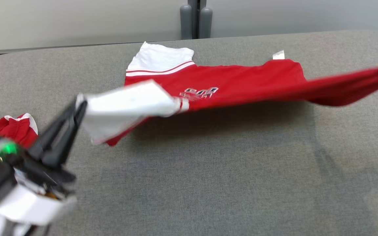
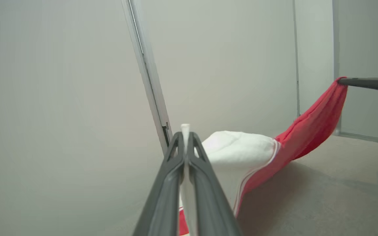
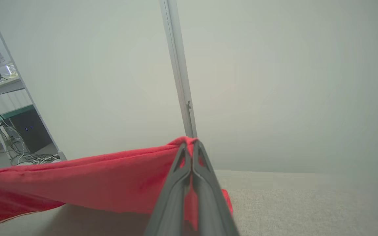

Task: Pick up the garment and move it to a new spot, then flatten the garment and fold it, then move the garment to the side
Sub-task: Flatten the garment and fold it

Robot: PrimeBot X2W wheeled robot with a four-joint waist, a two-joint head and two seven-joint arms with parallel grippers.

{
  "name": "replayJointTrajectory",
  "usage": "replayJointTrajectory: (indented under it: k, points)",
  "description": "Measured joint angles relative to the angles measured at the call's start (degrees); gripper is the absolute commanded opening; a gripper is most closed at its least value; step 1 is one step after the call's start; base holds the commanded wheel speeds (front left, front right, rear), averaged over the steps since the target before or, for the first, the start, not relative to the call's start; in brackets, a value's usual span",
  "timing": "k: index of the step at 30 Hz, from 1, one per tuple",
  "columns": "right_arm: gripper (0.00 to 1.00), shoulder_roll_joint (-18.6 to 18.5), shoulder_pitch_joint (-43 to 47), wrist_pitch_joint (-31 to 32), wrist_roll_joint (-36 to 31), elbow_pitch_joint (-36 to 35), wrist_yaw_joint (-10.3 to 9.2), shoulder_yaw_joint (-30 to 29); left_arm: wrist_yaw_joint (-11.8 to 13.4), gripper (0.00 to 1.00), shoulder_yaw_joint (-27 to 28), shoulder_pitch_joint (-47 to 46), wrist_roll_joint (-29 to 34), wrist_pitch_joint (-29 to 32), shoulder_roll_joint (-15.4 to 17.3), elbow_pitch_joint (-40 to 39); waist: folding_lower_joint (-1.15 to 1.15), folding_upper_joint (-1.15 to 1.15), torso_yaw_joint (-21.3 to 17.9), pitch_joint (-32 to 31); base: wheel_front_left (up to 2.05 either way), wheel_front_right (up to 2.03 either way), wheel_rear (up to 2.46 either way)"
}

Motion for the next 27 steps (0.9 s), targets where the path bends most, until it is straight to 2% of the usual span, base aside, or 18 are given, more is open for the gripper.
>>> replayJointTrajectory:
  k: [4, 7, 11, 19, 23, 27]
  points:
    - [0.00, -4.6, -10.6, 3.1, -0.2, -0.3, 0.00, 1.7, 0.0, 0.00, -2.7, -14.4, -1.2, 4.4, 5.4, -1.0, 0.00, 0.00, 0.0, 1.2, 0.00, 0.00, 0.00]
    - [0.00, -7.3, -19.0, 6.7, -1.4, -0.2, 0.00, 4.0, 0.0, 0.00, -7.1, -26.1, -3.0, 6.7, 9.4, 1.2, 0.00, 0.00, 0.2, 2.8, 0.00, 0.00, 0.00]
    - [0.00, -8.7, -30.2, 11.3, -0.8, 0.5, 0.01, 6.2, -0.1, 0.00, -12.8, -42.1, -5.0, 8.3, 11.8, 6.5, 0.00, 0.00, 0.4, 5.5, 0.00, 0.00, 0.00]
    - [0.00, -10.0, -47.7, 15.9, 0.4, 6.3, 0.01, 8.7, -0.1, 0.00, -21.1, -70.0, -5.9, 8.6, 11.1, 20.3, 0.00, 0.00, 1.3, 11.1, 0.00, 0.00, 0.00]
    - [0.00, -8.9, -54.2, 17.7, 0.0, 10.5, 0.01, 11.1, -0.1, 0.00, -25.9, -80.4, -6.7, 8.6, 9.8, 28.1, 0.00, 0.00, 1.6, 14.2, 0.00, 0.00, 0.00]
    - [0.00, -6.1, -60.5, 18.5, -2.3, 15.9, 0.03, 13.8, -0.1, 0.00, -30.8, -90.5, -5.3, 7.1, 8.2, 35.6, 0.00, 0.00, 1.6, 18.0, 0.00, 0.00, 0.00]
